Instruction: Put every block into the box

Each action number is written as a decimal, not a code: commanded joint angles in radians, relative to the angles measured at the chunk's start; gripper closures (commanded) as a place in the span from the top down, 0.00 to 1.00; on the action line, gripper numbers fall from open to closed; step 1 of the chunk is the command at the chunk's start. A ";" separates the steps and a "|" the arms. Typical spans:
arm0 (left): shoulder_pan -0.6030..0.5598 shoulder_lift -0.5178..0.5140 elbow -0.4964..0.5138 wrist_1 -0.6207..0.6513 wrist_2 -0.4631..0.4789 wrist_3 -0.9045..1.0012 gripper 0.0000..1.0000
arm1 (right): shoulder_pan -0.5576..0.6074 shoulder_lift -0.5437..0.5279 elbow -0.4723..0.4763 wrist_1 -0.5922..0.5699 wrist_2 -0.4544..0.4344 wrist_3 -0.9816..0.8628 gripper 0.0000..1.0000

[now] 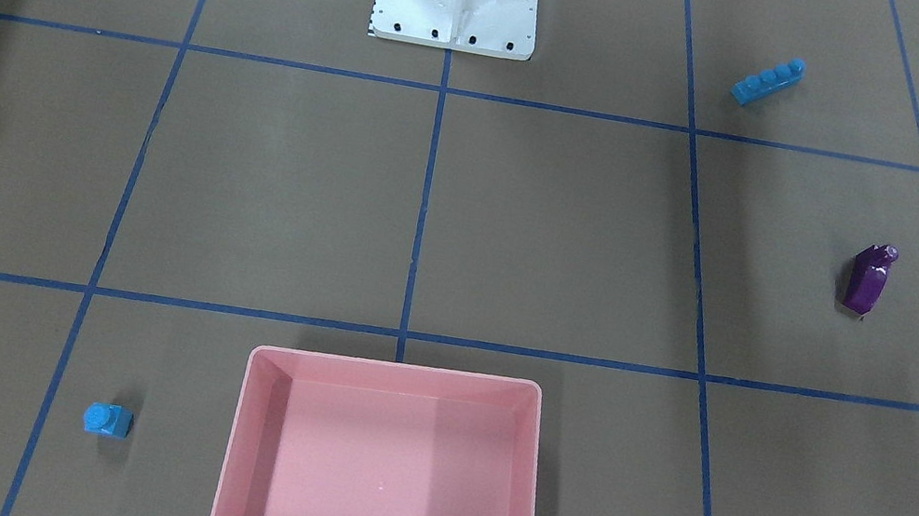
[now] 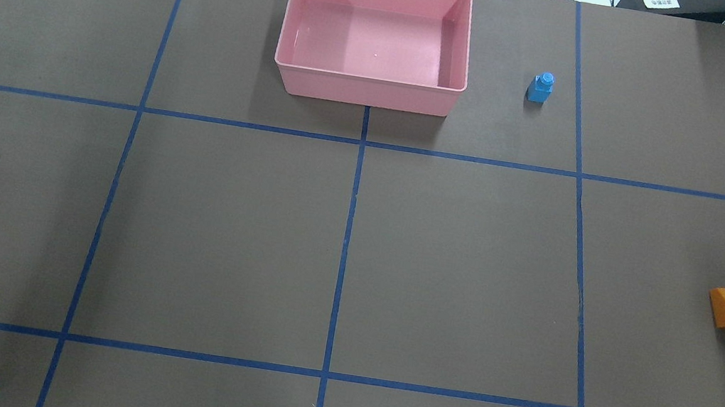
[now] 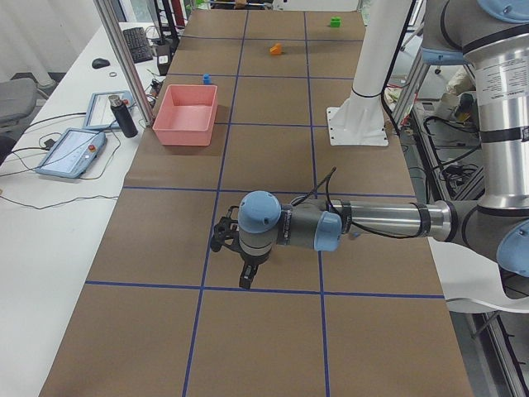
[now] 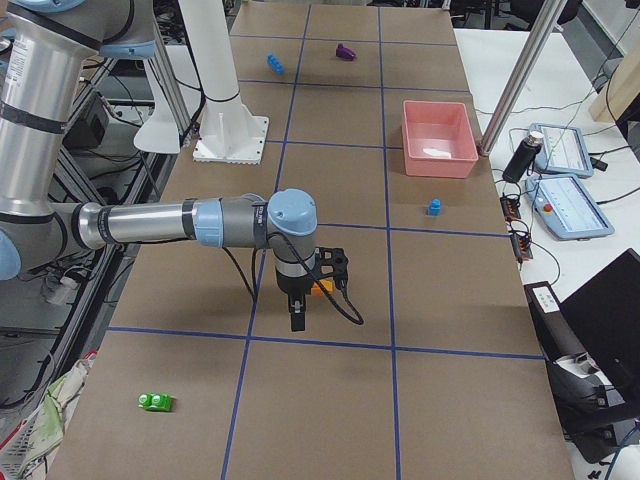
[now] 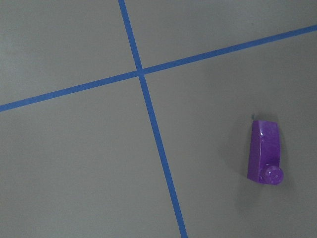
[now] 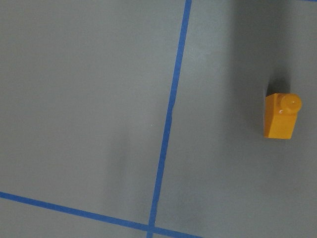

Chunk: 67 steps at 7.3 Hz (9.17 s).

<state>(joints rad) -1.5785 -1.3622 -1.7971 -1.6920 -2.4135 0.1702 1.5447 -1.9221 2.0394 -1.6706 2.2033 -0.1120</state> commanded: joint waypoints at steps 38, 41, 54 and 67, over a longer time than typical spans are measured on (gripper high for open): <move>0.066 -0.144 0.134 -0.181 -0.099 -0.049 1.00 | -0.682 1.586 -1.289 0.370 -0.190 1.071 0.00; 0.118 -0.141 0.136 -0.279 -0.099 -0.054 1.00 | -0.744 1.569 -1.338 0.462 -0.274 1.152 0.99; 0.613 -0.066 0.140 -0.460 0.201 -0.313 0.98 | -0.471 0.890 -0.403 0.049 -0.016 0.684 1.00; 0.618 -0.733 0.105 -0.049 0.295 -1.183 0.00 | -0.469 0.807 -0.485 0.196 -0.031 0.632 1.00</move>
<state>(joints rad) -0.9743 -1.9281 -1.7188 -1.8613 -2.1186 -0.9099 1.0765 -1.1138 1.5919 -1.5275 2.1729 0.5155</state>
